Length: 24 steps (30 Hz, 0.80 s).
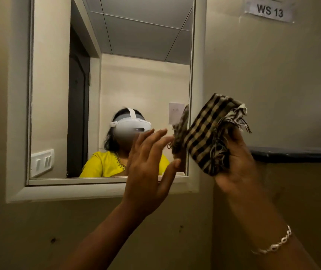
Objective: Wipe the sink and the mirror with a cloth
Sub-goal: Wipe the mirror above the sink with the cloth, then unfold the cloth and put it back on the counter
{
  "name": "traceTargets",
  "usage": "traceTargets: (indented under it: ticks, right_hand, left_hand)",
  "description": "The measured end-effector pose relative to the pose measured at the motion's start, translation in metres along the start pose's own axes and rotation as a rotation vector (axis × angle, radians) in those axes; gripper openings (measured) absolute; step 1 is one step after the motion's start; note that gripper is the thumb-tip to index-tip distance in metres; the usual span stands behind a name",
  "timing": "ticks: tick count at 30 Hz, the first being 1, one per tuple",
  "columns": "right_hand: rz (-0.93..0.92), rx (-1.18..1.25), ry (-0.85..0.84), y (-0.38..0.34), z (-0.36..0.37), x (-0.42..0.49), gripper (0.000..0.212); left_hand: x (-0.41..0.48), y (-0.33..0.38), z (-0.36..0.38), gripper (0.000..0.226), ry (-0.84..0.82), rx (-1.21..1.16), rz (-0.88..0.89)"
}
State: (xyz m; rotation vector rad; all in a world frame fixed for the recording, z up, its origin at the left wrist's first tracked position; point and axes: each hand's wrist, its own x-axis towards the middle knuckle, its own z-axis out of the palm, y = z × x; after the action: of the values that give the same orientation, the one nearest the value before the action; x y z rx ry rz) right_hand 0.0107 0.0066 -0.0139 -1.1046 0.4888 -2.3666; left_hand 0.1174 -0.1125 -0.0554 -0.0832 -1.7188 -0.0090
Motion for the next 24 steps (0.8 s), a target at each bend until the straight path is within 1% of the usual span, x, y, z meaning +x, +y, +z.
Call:
traceTargets:
  ticks: [1, 2, 3, 4, 5, 6, 8, 11, 12, 14, 15, 17, 19, 20, 22, 24]
  right_hand:
    - [0.081, 0.087, -0.018, 0.004, 0.0, -0.003, 0.068]
    - [0.154, 0.154, -0.036, 0.007, 0.003, -0.009, 0.071]
    - [0.206, 0.181, -0.043, 0.01, 0.004, -0.013, 0.058]
    - [0.257, 0.171, -0.045, 0.011, 0.007, -0.017, 0.037]
    - [0.286, 0.151, -0.044, 0.013, 0.009, -0.021, 0.027]
    - [0.31, 0.135, -0.051, 0.014, 0.012, -0.025, 0.03]
    - [0.341, 0.165, -0.078, 0.016, 0.015, -0.03, 0.031]
    - [0.384, 0.141, -0.112, 0.019, 0.015, -0.037, 0.027]
    - [0.396, 0.135, -0.126, 0.02, 0.013, -0.04, 0.031]
    - [0.372, 0.075, -0.151, 0.016, 0.002, -0.04, 0.055]
    - [0.349, 0.015, -0.157, 0.012, -0.003, -0.04, 0.058]
    - [0.329, -0.114, -0.153, -0.002, -0.013, -0.034, 0.049]
    - [0.293, -0.252, -0.145, -0.02, -0.013, -0.029, 0.052]
    - [0.257, -0.324, -0.173, -0.029, -0.011, -0.028, 0.054]
    - [0.195, -0.576, -0.316, -0.042, 0.002, -0.028, 0.05]
    - [0.201, -0.947, -0.509, -0.049, 0.017, -0.028, 0.038]
  left_hand:
    - [0.005, 0.003, -0.003, 0.041, 0.0, -0.113, -0.075]
    - [0.011, 0.006, -0.007, 0.039, -0.006, -0.224, -0.151]
    - [0.017, 0.01, -0.01, 0.036, -0.019, -0.323, -0.231]
    - [0.022, 0.013, -0.014, 0.035, -0.044, -0.413, -0.32]
    - [0.026, 0.015, -0.019, 0.036, -0.082, -0.498, -0.414]
    - [0.029, 0.017, -0.023, 0.037, -0.128, -0.572, -0.511]
    - [0.032, 0.016, -0.034, 0.028, -0.226, -0.668, -0.673]
    - [0.033, 0.012, -0.048, 0.015, -0.362, -0.699, -0.79]
    - [0.033, 0.011, -0.053, 0.013, -0.377, -0.699, -0.807]
    - [0.034, 0.01, -0.061, 0.008, -0.378, -0.684, -0.808]
    - [0.036, 0.011, -0.065, 0.008, -0.381, -0.662, -0.788]
    - [0.041, 0.012, -0.072, 0.01, -0.406, -0.594, -0.728]
    - [0.045, 0.014, -0.077, 0.011, -0.486, -0.519, -0.661]
    - [0.046, 0.016, -0.077, 0.011, -0.541, -0.49, -0.629]
    - [0.048, 0.02, -0.075, 0.009, -0.645, -0.439, -0.573]
    - [0.051, 0.025, -0.071, 0.008, -0.718, -0.405, -0.506]
